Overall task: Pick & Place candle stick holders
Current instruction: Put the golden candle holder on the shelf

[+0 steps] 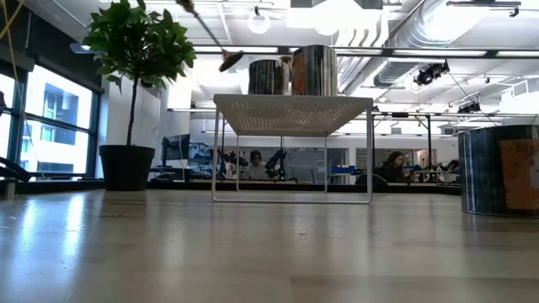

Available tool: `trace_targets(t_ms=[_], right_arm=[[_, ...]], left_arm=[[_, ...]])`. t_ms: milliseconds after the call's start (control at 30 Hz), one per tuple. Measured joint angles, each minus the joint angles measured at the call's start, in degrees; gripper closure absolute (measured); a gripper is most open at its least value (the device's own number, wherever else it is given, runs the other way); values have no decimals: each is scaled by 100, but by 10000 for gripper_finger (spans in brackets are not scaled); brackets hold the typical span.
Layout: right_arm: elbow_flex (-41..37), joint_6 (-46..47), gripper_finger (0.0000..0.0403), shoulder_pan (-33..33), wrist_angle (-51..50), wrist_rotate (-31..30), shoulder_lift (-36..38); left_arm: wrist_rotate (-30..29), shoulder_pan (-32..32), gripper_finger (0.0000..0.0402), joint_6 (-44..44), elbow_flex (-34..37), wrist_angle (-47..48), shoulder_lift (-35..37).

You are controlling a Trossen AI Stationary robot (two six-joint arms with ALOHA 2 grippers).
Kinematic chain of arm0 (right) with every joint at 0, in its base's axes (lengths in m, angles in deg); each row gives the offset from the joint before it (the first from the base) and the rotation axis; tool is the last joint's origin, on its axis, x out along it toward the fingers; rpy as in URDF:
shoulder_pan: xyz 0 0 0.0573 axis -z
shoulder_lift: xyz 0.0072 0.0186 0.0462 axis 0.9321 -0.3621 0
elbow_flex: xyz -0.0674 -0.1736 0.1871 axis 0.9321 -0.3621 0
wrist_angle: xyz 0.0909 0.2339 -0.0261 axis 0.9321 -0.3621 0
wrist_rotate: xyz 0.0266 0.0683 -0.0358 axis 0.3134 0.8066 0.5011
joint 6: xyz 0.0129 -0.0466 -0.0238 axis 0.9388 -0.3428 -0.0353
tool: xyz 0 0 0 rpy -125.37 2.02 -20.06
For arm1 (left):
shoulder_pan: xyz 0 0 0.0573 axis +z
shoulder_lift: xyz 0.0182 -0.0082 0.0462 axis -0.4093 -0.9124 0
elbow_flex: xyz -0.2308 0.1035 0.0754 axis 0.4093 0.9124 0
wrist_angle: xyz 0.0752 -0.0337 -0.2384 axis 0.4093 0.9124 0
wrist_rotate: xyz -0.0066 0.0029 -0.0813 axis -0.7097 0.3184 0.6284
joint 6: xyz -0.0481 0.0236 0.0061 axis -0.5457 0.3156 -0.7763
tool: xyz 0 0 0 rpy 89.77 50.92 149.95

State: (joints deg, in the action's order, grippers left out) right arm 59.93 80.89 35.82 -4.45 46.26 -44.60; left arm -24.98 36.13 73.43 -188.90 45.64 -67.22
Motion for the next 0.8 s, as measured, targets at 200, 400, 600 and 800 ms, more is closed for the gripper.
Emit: trace_targets(t_ms=[200, 400, 600, 800], right_arm=[[0, 75, 116, -11, -10, 3, 0], [0, 117, 116, -17, -61, 95, 0], [0, 92, 116, -17, -67, 135, 0], [0, -15, 116, 0, -70, 130, 0]], left_arm=[[-345, 2, 401, 770, -778, 13, -649], [-842, 43, 401, 1333, -968, 11, -969], [-434, 676, 401, 1487, -968, 13, -1151], [153, 1191, 401, 1669, -968, 14, -1299]])
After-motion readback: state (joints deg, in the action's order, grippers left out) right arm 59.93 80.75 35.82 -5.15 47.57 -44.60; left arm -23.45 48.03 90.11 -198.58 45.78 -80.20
